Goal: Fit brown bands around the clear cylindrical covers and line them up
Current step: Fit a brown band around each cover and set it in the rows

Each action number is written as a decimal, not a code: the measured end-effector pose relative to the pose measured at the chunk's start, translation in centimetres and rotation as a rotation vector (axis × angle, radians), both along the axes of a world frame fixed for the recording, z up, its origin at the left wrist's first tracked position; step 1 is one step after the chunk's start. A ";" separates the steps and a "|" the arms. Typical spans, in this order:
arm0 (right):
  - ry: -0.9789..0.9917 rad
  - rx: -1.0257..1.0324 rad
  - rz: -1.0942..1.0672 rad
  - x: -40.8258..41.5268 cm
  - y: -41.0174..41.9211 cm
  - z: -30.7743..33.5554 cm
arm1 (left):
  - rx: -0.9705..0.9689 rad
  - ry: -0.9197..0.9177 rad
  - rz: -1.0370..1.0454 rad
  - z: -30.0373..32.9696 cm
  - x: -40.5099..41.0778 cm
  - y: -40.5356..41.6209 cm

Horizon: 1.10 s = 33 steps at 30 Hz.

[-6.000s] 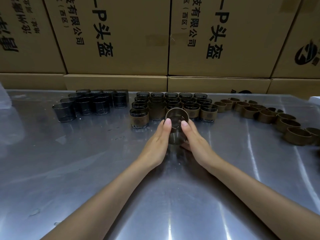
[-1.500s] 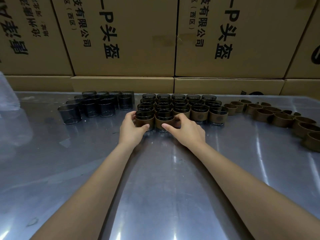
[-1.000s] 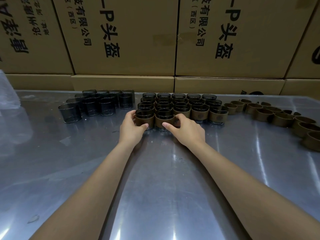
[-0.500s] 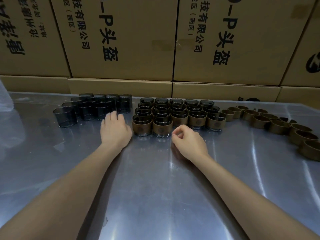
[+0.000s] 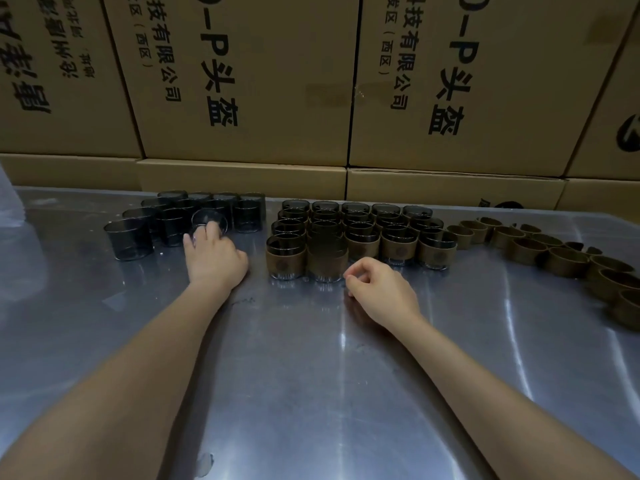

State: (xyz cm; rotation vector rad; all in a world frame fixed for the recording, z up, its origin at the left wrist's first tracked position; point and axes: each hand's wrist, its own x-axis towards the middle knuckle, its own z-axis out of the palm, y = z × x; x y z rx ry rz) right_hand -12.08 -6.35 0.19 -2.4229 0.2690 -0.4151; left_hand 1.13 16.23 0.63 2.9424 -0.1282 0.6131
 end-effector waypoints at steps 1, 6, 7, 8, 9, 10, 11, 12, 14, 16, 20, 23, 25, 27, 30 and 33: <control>-0.002 -0.003 -0.001 -0.1 0.0 0.1 | -0.021 -0.005 -0.016 0.0 -0.7 0.1; -0.016 0.014 0.006 -1.1 0.4 0.3 | -0.018 -0.041 -0.118 -0.3 -6.0 0.3; -0.028 0.039 0.011 -1.3 0.5 0.4 | -0.011 -0.062 -0.146 -0.3 -7.3 0.3; -0.046 0.080 0.018 -1.6 0.5 0.4 | 0.000 -0.083 -0.170 -0.3 -8.6 0.4; -0.068 0.134 0.023 -2.0 0.5 0.6 | 0.016 -0.109 -0.197 -0.4 -9.9 0.5; -0.091 0.185 0.029 -2.4 0.6 0.7 | 0.028 -0.136 -0.233 -0.3 -11.2 0.6; -0.109 0.221 0.042 -2.8 0.6 0.8 | 0.030 -0.161 -0.277 -0.2 -12.4 0.6; -0.116 0.240 0.066 -3.2 0.7 0.9 | 0.022 -0.188 -0.326 -0.1 -13.5 0.5; -0.107 0.257 0.166 -4.1 0.8 0.8 | 0.003 -0.236 -0.422 0.2 -15.4 0.2; -0.074 0.227 0.314 -5.1 1.1 0.5 | -0.029 -0.262 -0.520 0.3 -16.9 -0.6; -0.030 0.086 0.453 -6.2 1.7 0.4 | -0.186 -0.262 -0.679 0.8 -19.0 -3.3; -0.063 0.078 0.413 -6.1 1.5 0.5 | -0.245 -0.225 -0.735 0.5 -19.3 -6.0; -0.114 0.109 0.383 -5.9 1.3 0.5 | -0.315 -0.187 -0.757 0.6 -19.0 -7.3; -0.164 0.202 0.372 -6.0 1.1 0.6 | -0.433 -0.167 -0.804 0.7 -18.7 -7.8; -0.239 0.343 0.344 -6.1 1.0 0.6 | -0.634 -0.205 -0.831 0.6 -18.0 -7.6; -0.261 0.431 0.355 -6.2 1.2 0.3 | -0.815 -0.052 -0.823 0.5 -17.4 -7.4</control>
